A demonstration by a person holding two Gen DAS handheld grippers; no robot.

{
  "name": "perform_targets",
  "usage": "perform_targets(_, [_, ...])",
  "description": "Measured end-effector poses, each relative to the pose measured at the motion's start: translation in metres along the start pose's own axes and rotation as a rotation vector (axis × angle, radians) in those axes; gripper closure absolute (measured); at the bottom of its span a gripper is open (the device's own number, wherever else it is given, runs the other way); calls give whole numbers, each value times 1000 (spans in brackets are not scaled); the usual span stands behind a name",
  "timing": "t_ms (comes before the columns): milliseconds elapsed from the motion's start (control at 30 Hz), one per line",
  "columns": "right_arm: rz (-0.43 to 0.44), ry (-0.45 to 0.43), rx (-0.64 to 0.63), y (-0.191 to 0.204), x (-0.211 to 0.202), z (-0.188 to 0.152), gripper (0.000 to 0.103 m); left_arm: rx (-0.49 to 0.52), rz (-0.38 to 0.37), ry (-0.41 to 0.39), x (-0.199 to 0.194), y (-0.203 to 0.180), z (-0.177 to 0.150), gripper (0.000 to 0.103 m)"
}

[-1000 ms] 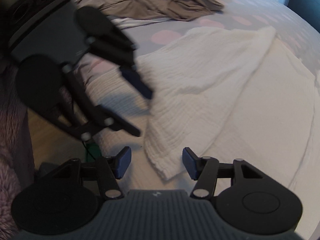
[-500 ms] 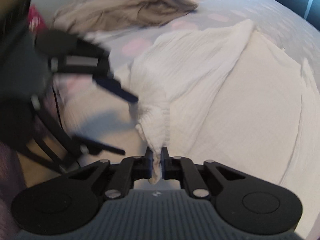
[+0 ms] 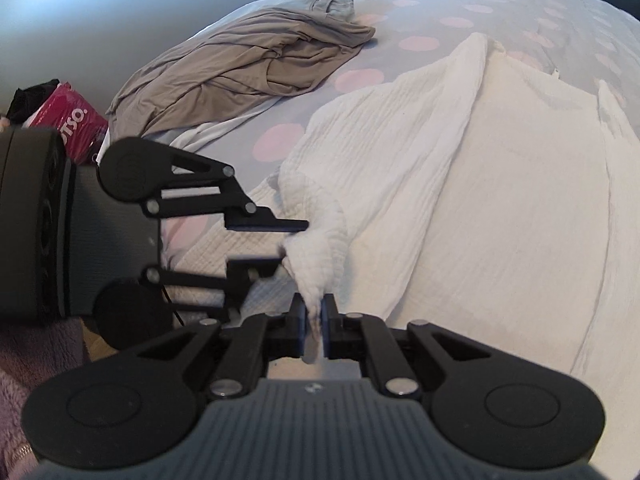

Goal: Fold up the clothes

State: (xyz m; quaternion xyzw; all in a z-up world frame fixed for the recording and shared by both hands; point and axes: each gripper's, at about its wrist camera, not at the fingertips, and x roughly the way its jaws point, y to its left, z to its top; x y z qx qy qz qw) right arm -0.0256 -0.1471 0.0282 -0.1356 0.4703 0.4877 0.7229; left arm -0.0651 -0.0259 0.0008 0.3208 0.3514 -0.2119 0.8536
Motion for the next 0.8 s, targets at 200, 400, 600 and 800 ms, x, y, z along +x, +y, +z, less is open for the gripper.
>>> perform_targets(200, [30, 32, -91, 17, -12, -5, 95, 37, -73, -19, -45, 12, 0, 100])
perform_targets(400, [123, 77, -204, 43, -23, -10, 96, 38, -175, 23, -79, 23, -14, 100])
perform_targets(600, [164, 159, -281, 63, -4, -15, 96, 53, -222, 90, -81, 20, -38, 100])
perform_targets(800, [92, 214, -277, 61, 29, -18, 90, 76, -220, 183, -54, 15, -60, 99])
